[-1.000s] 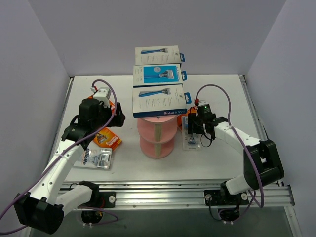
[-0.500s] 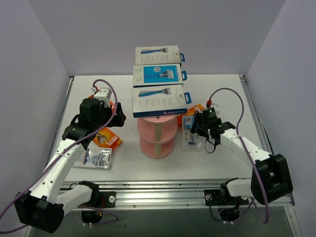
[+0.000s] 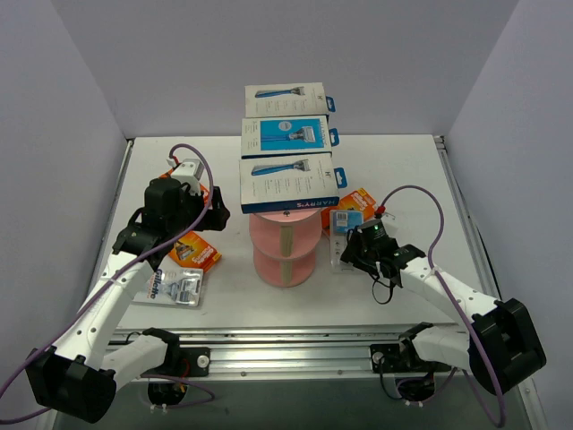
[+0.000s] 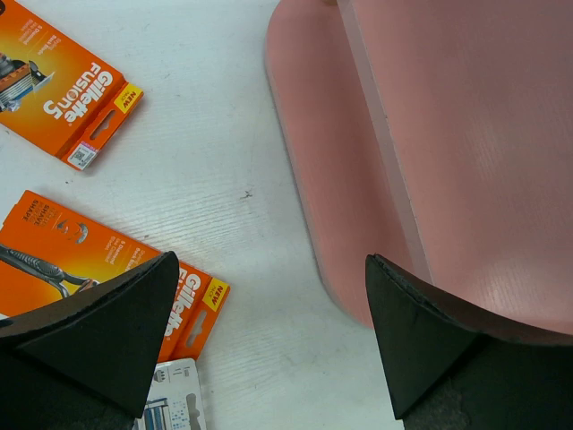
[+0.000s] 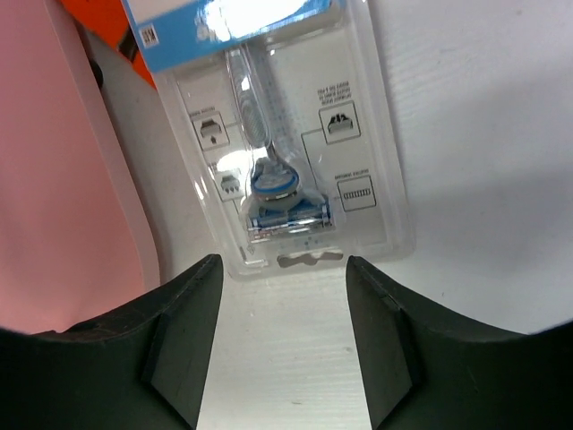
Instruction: Place and organize the shaving razors onto the shelf
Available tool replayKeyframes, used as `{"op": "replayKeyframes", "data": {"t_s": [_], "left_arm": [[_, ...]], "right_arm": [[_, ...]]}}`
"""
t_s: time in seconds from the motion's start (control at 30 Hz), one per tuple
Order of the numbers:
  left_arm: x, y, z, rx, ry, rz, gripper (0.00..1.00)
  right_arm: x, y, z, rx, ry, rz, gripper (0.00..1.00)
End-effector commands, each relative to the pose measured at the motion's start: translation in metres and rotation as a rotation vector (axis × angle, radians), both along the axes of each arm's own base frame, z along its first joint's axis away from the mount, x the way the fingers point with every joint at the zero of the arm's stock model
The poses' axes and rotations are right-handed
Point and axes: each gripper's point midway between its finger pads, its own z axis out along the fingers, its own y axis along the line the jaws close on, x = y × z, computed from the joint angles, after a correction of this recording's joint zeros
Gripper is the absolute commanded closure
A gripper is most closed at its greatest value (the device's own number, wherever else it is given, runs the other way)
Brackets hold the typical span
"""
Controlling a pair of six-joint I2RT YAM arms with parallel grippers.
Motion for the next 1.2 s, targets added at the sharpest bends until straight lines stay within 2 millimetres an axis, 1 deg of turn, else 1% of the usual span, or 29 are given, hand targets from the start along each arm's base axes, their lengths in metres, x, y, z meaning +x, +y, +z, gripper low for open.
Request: {"op": "replayKeyframes", "data": {"t_s": [0.0, 0.03, 0.13, 0.43, 0.57, 0.63, 0.83, 0.87, 0.93, 1.03, 1.07, 1.13, 1.17], "left_arm": [[0.004, -0.006, 0.027, -0.028, -0.064, -0.023, 0.06], [0.004, -0.006, 0.027, -0.027, -0.063, -0.023, 0.06], [0.003, -0.007, 0.026, -0.028, -0.061, -0.026, 0.06], [0.003, -0.009, 0.026, -0.025, -0.059, -0.030, 0.06], [0.003, -0.008, 0.027, -0.023, -0.061, -0.028, 0.06], [0.003, -0.008, 0.027, -0.023, -0.063, -0.026, 0.06], [0.003, -0.007, 0.026, -0.020, -0.059, -0.026, 0.06], [0.003, -0.007, 0.026, -0.020, -0.059, -0.026, 0.06], [0.003, -0.007, 0.026, -0.020, -0.059, -0.026, 0.06], [0.004, -0.007, 0.025, -0.018, -0.056, -0.024, 0.06], [0.004, -0.008, 0.024, -0.018, -0.055, -0.026, 0.06], [0.004, -0.007, 0.024, -0.016, -0.054, -0.023, 0.06], [0.004, -0.007, 0.024, -0.016, -0.052, -0.023, 0.06]], "right_arm": [[0.000, 0.001, -0.001, -0.019, -0.030, -0.014, 0.47], [-0.002, 0.001, -0.003, -0.039, -0.019, -0.008, 0.46], [0.001, 0.002, -0.005, -0.074, -0.017, 0.004, 0.43], [0.007, -0.006, -0.014, -0.138, -0.007, -0.017, 0.41], [0.012, -0.001, -0.017, -0.132, -0.018, 0.003, 0.41], [0.016, 0.006, -0.016, -0.112, -0.030, 0.021, 0.41], [0.016, 0.004, -0.023, -0.149, -0.013, 0.047, 0.41], [0.021, 0.007, -0.021, -0.139, -0.035, 0.046, 0.41], [0.022, 0.007, -0.025, -0.146, -0.026, 0.047, 0.42], [0.022, 0.007, -0.030, -0.151, -0.019, 0.054, 0.43], [0.023, 0.007, -0.032, -0.157, -0.014, 0.056, 0.45], [0.024, 0.008, -0.031, -0.168, -0.014, 0.079, 0.52], [0.023, 0.007, -0.034, -0.178, 0.000, 0.088, 0.60]]}}
